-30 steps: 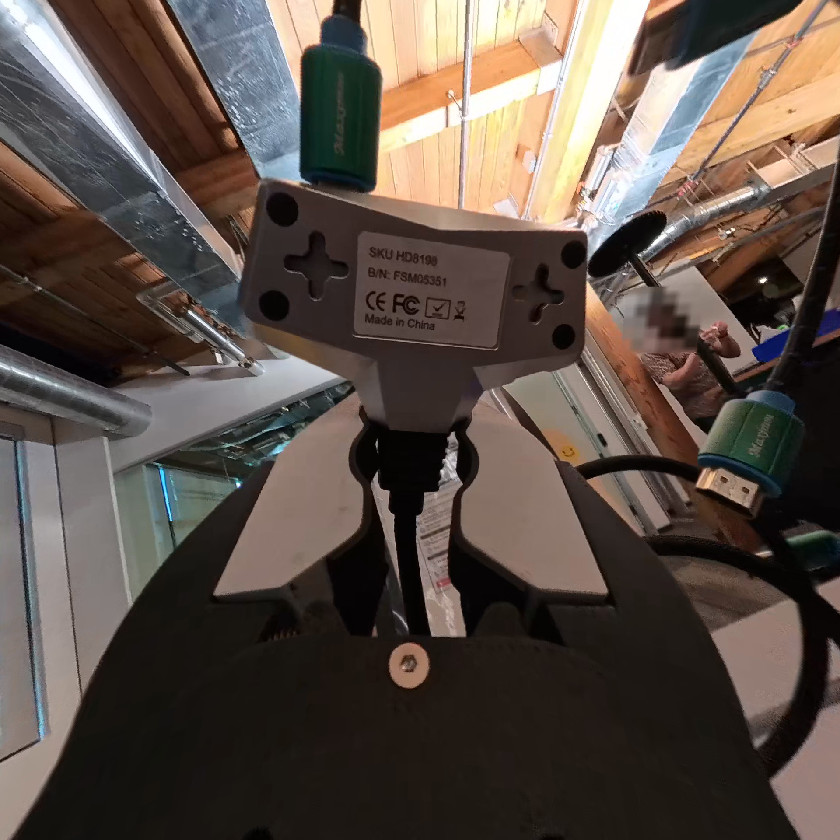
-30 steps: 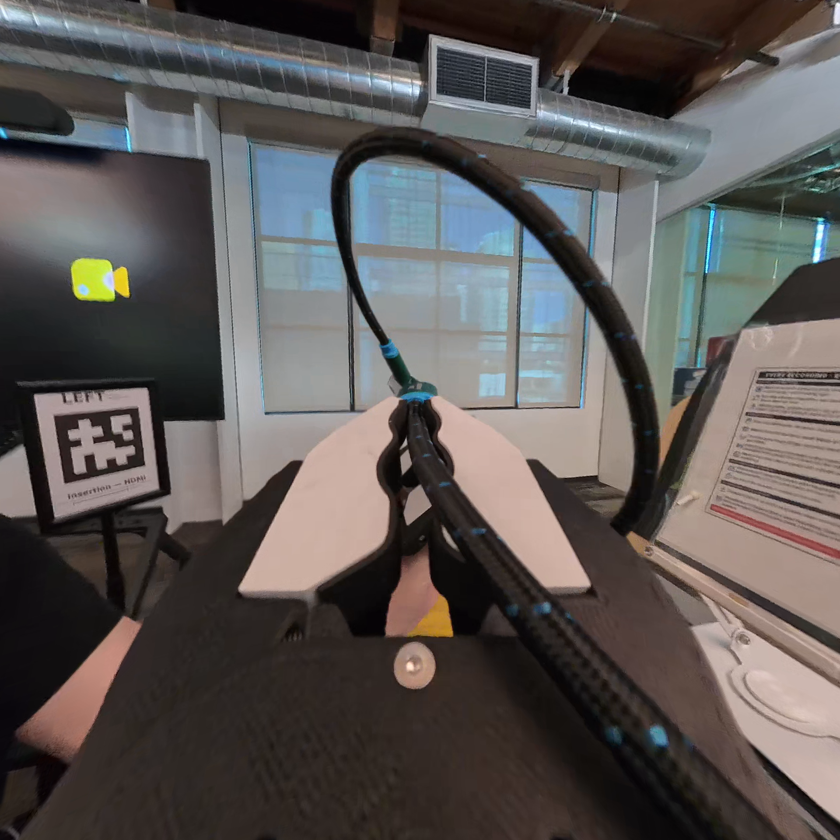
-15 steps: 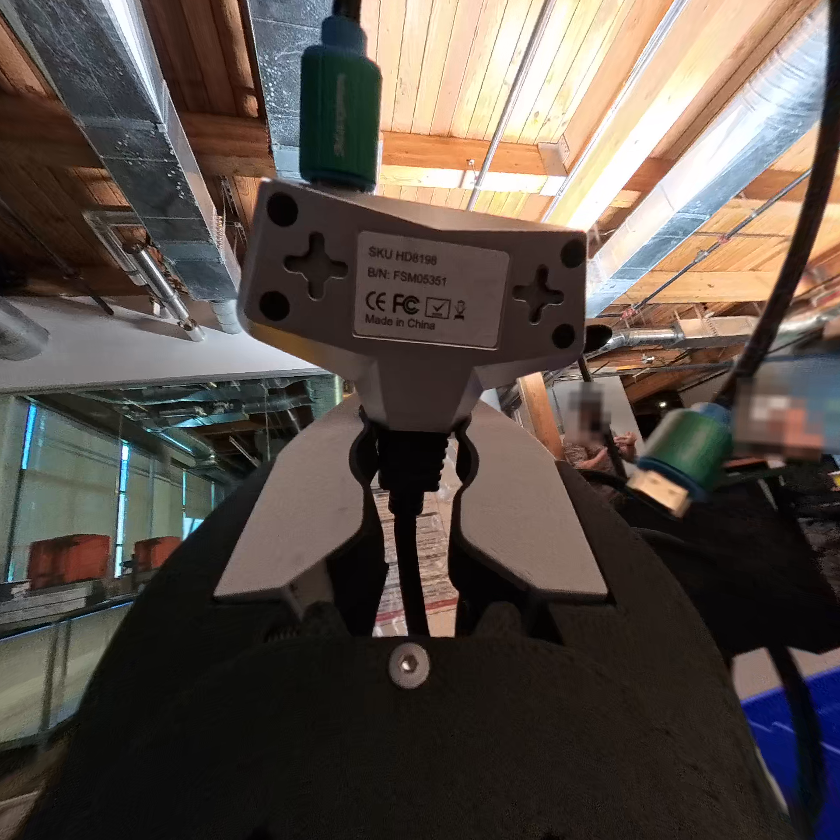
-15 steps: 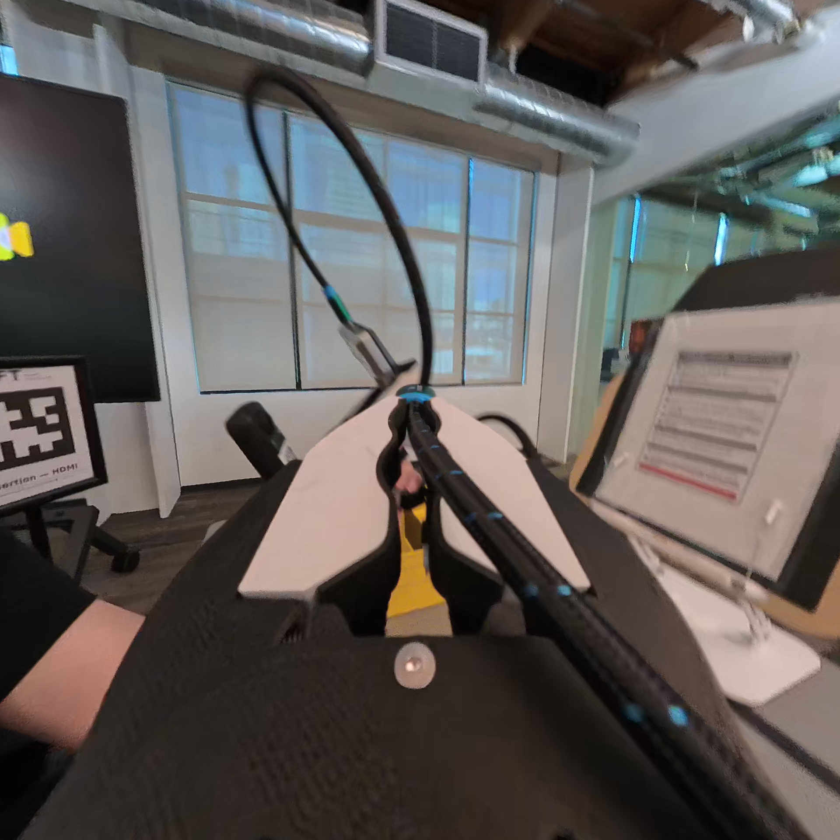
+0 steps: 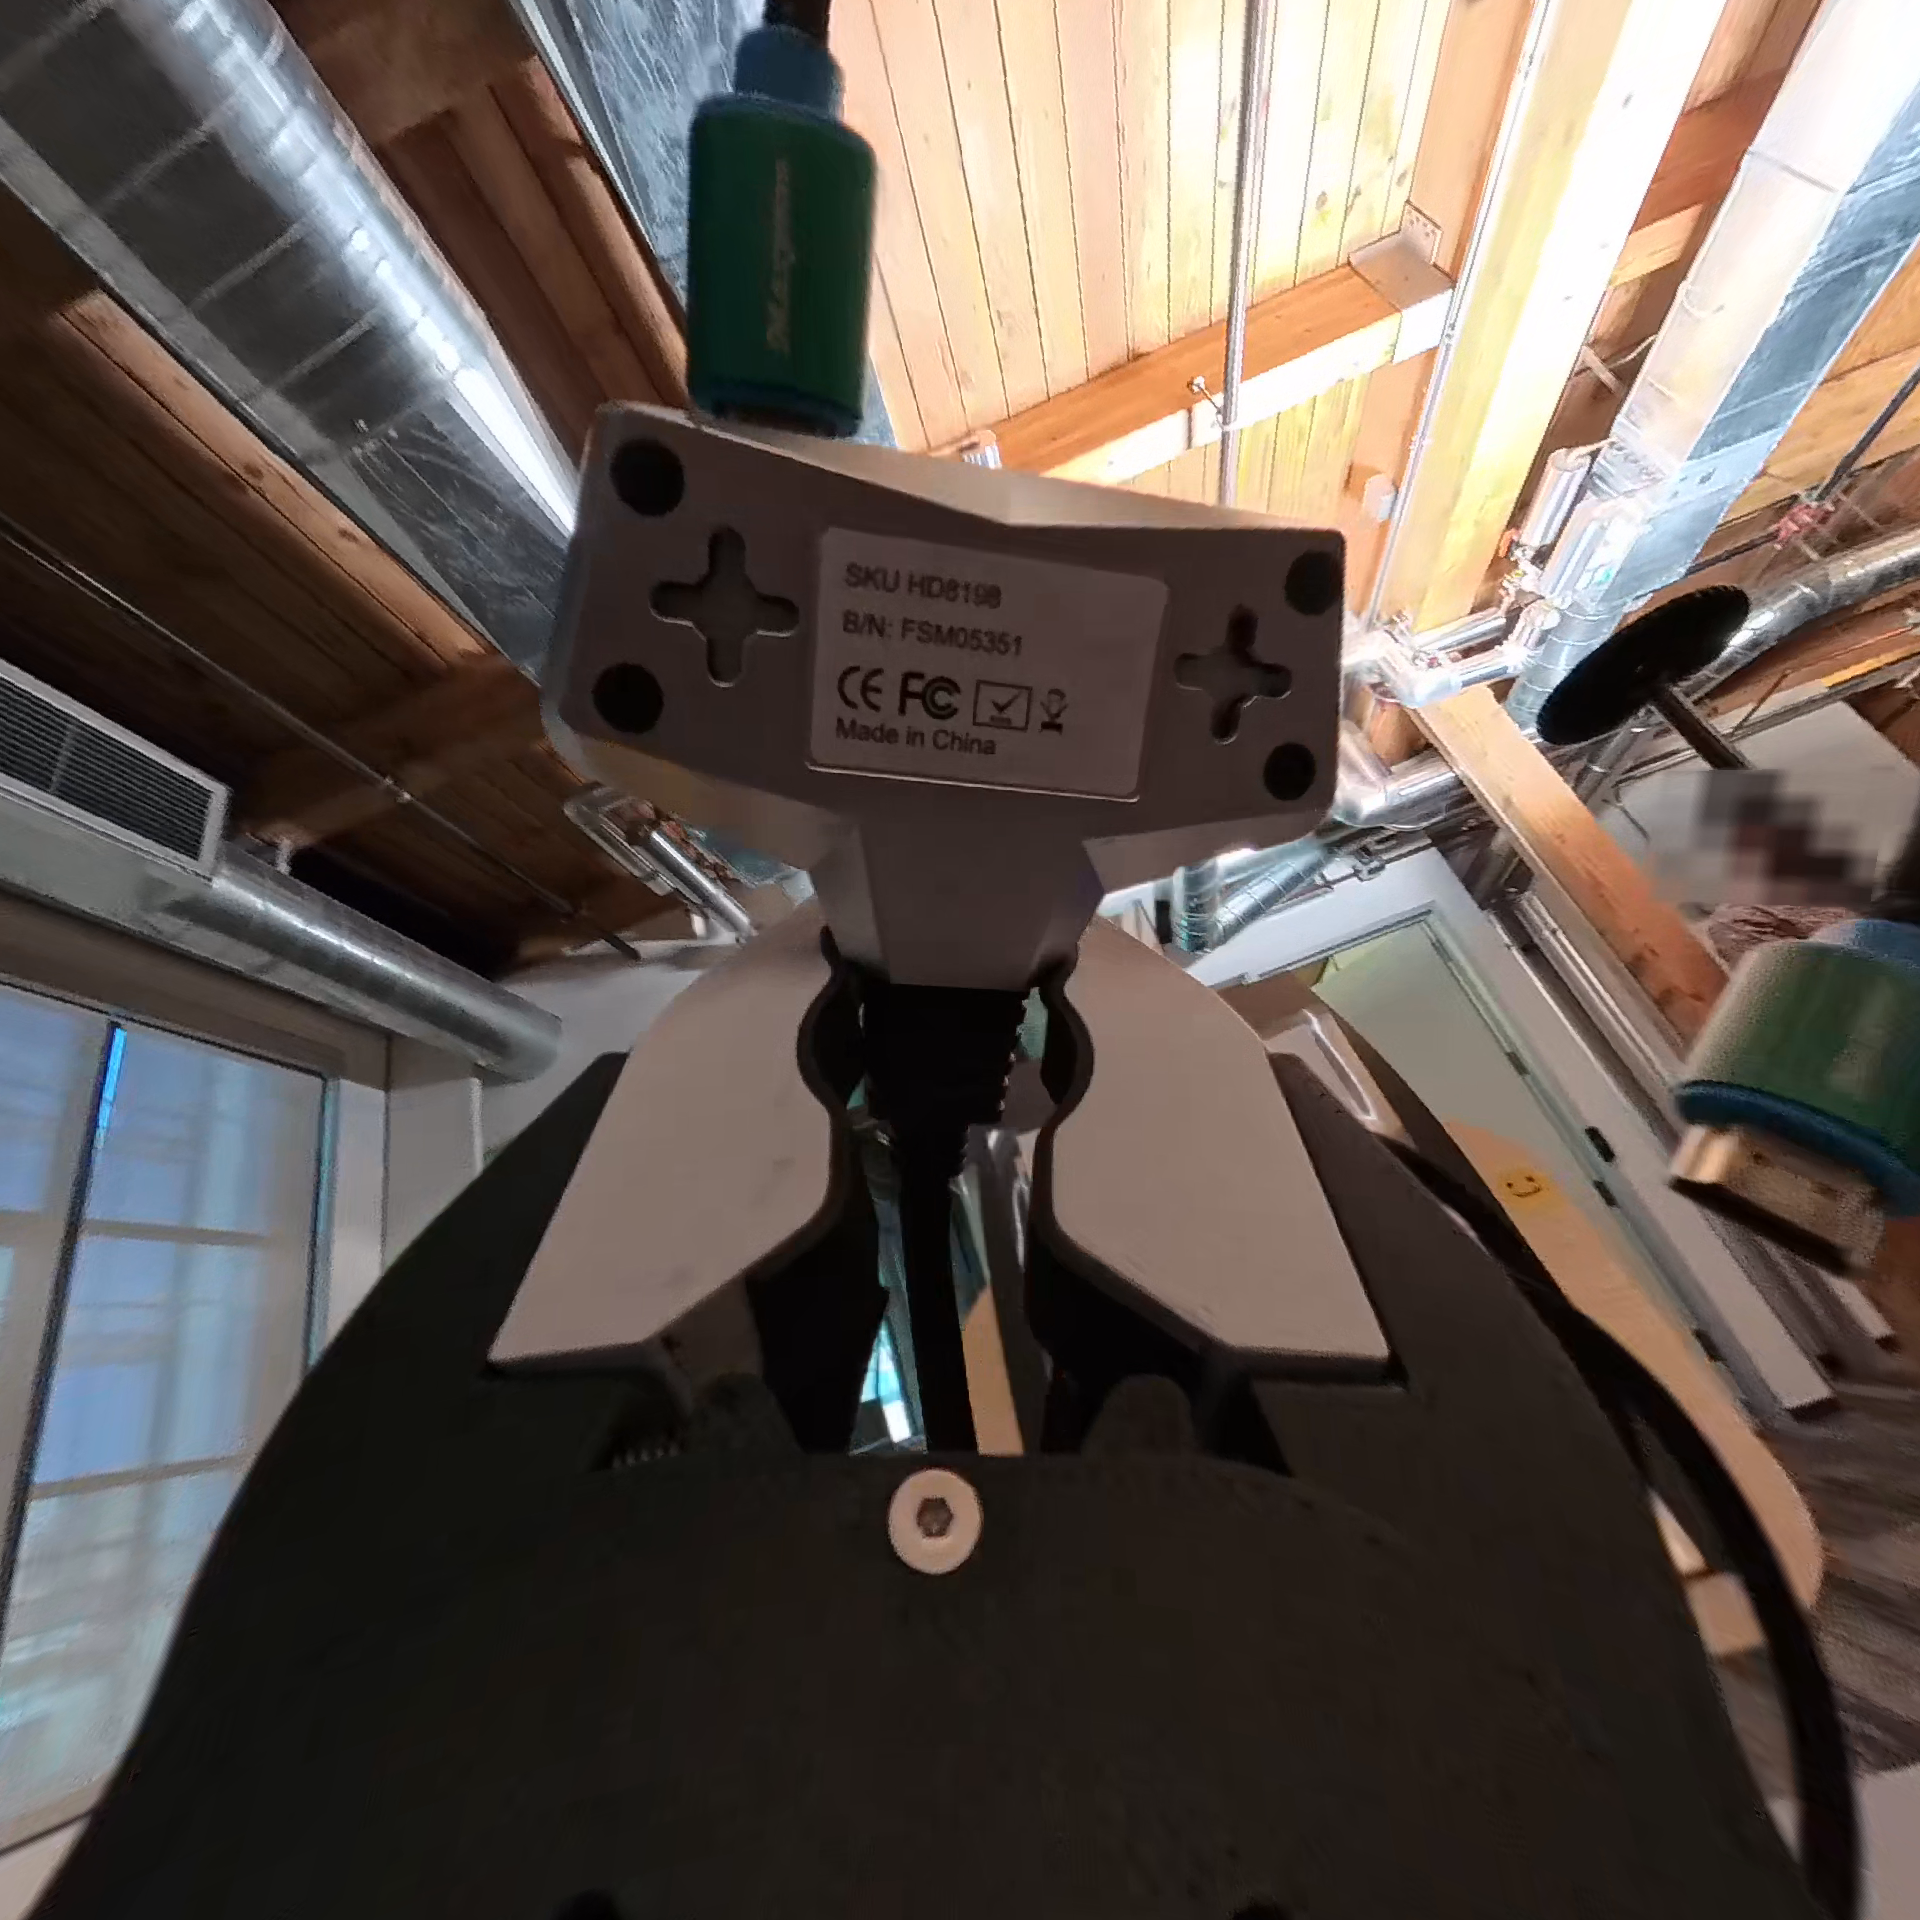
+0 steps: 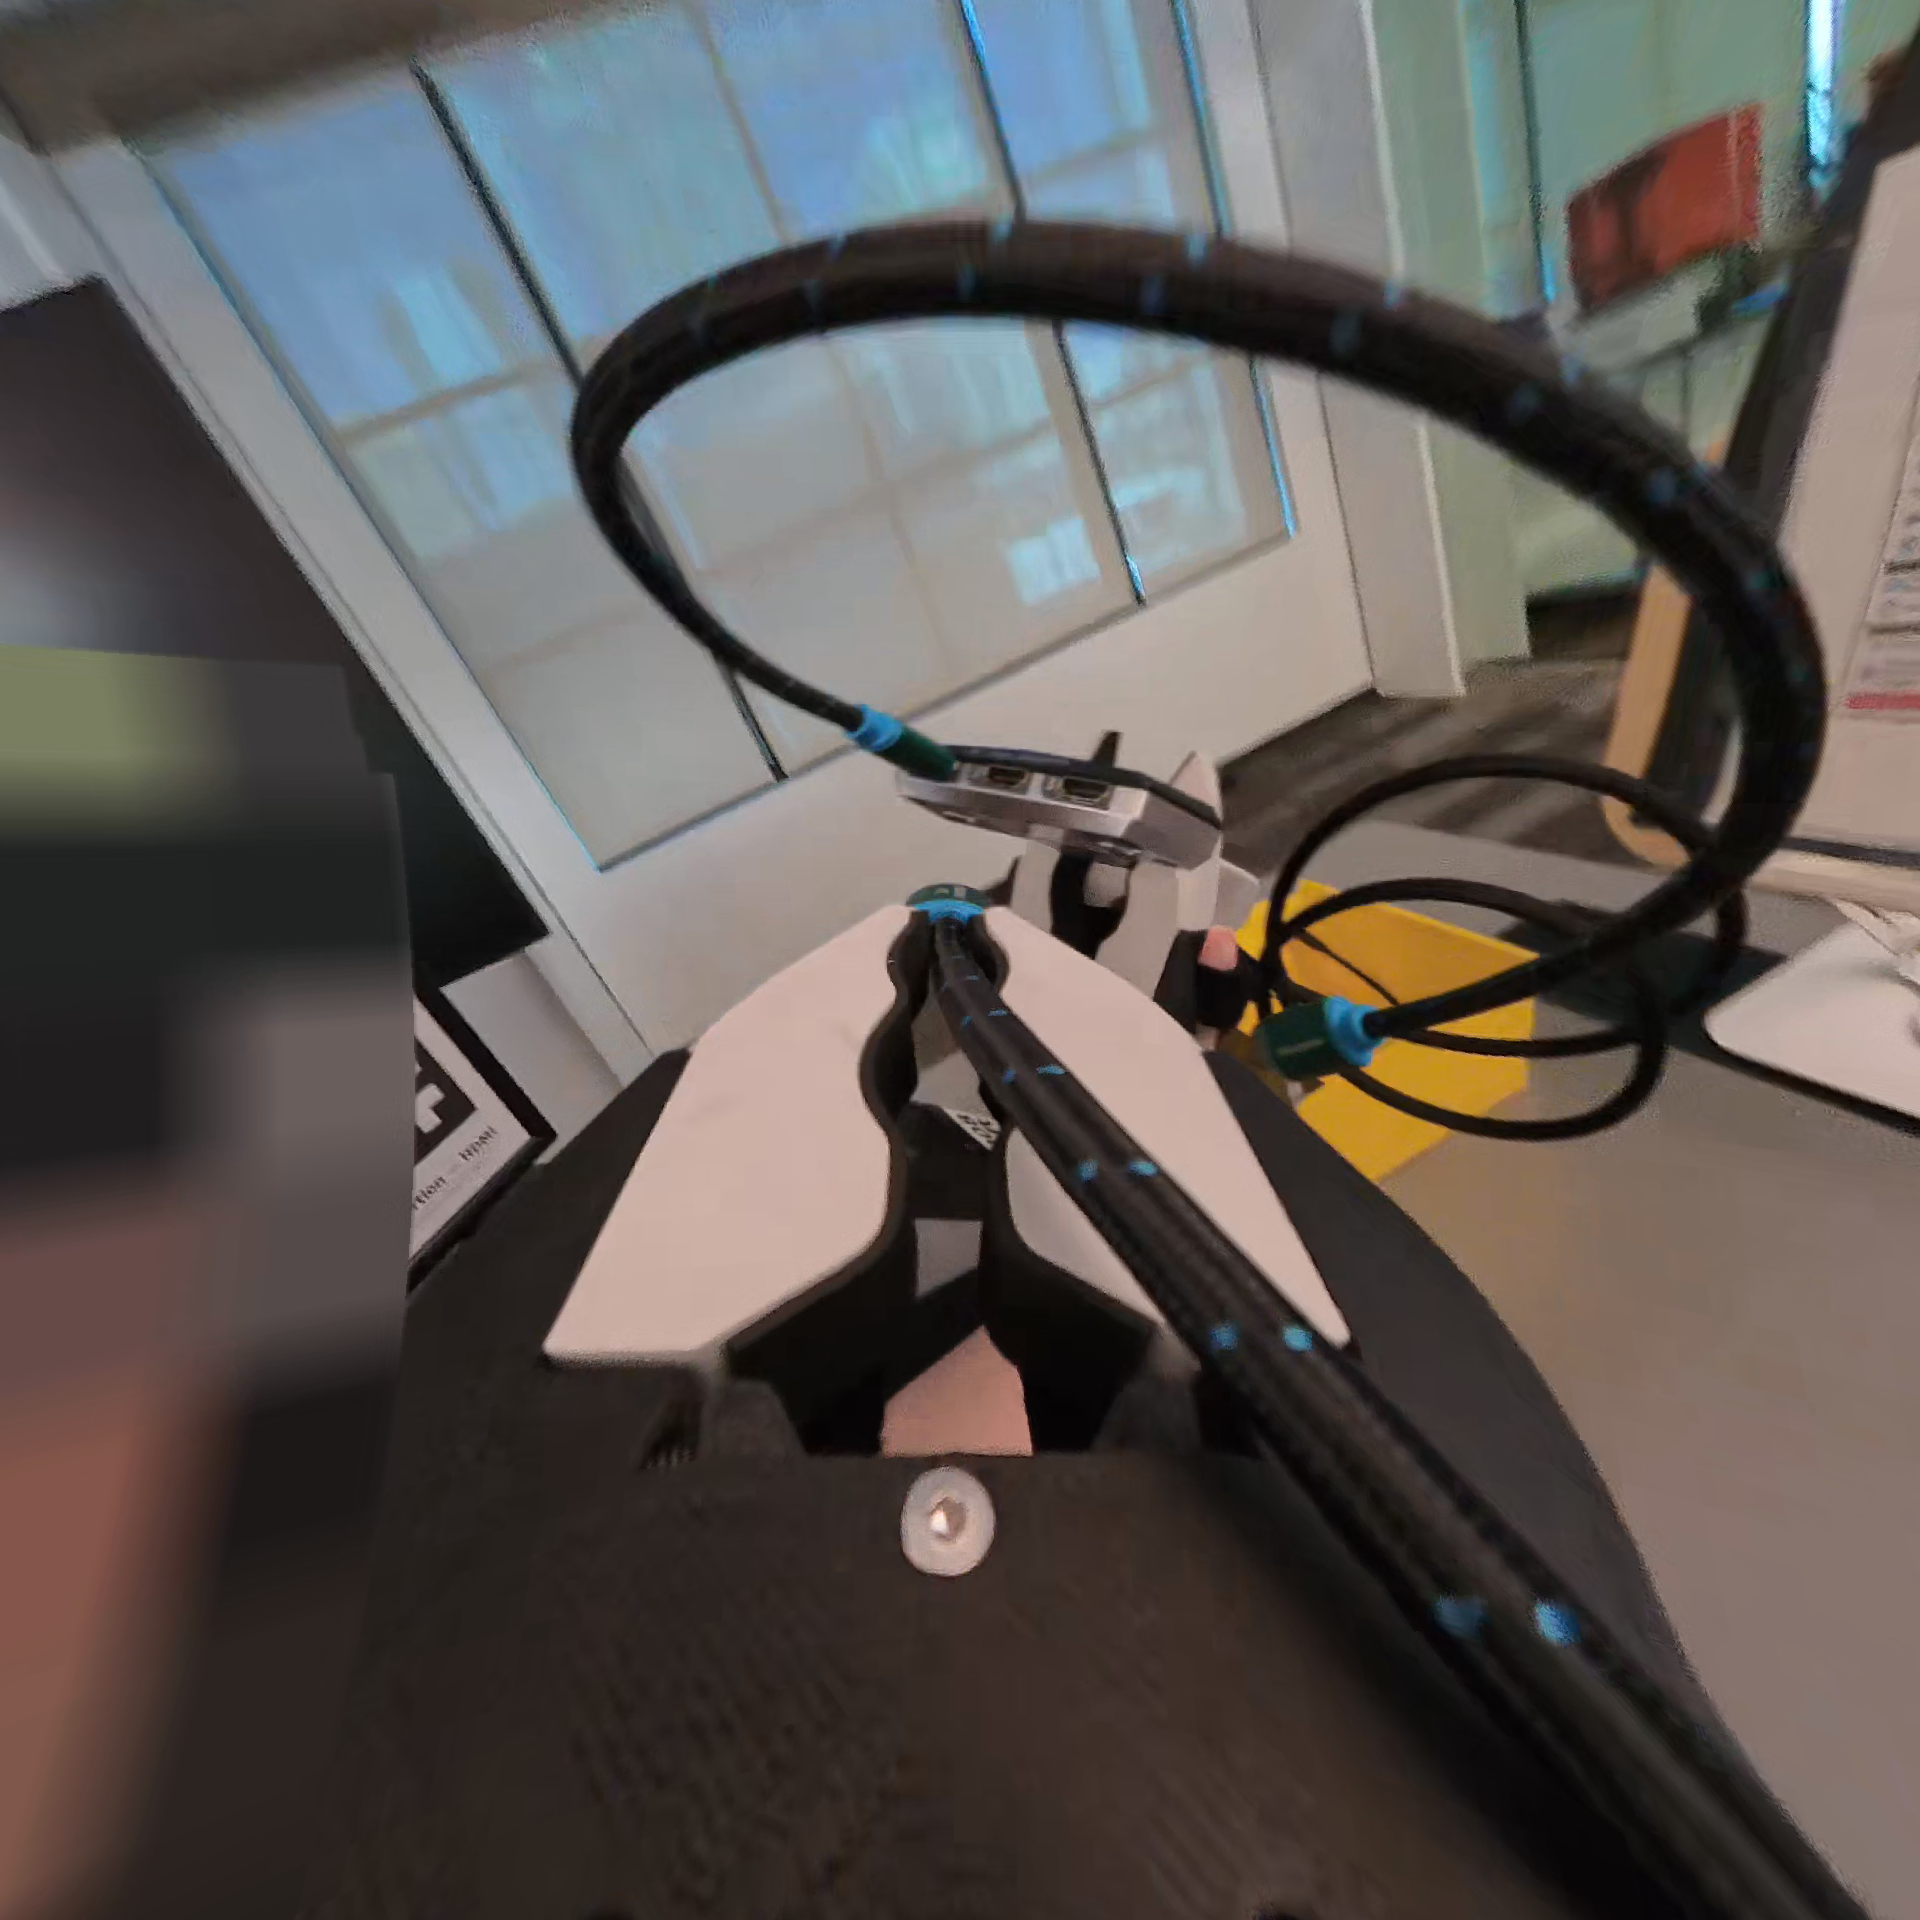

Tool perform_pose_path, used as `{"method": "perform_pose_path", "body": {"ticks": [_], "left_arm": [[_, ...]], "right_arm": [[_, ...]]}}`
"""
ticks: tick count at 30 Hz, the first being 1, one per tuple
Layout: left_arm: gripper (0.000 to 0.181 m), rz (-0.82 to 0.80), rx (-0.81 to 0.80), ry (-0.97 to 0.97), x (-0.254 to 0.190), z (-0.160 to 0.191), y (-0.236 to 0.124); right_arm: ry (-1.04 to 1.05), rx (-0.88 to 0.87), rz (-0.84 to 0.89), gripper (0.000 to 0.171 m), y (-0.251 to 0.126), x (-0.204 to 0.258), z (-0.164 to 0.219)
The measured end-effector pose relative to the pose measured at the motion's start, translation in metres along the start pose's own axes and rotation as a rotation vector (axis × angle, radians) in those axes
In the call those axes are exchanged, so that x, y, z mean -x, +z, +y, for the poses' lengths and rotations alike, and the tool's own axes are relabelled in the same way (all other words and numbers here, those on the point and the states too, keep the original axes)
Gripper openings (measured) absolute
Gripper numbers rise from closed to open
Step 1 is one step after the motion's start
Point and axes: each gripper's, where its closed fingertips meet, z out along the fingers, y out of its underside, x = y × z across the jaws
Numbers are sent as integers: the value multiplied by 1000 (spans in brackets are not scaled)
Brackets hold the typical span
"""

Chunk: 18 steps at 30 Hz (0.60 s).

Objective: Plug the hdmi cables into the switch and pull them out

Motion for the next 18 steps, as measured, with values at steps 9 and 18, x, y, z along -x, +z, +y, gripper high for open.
{"method": "perform_pose_path", "body": {"ticks": [9, 18], "left_arm": [[30, -88, -60, 140, 27, -29, -4], [30, -99, -64, 184, 31, -36, -5]], "right_arm": [[118, 65, 231, 8, 4, 6, -16], [18, 108, 293, 7, 22, 17, -16]]}}
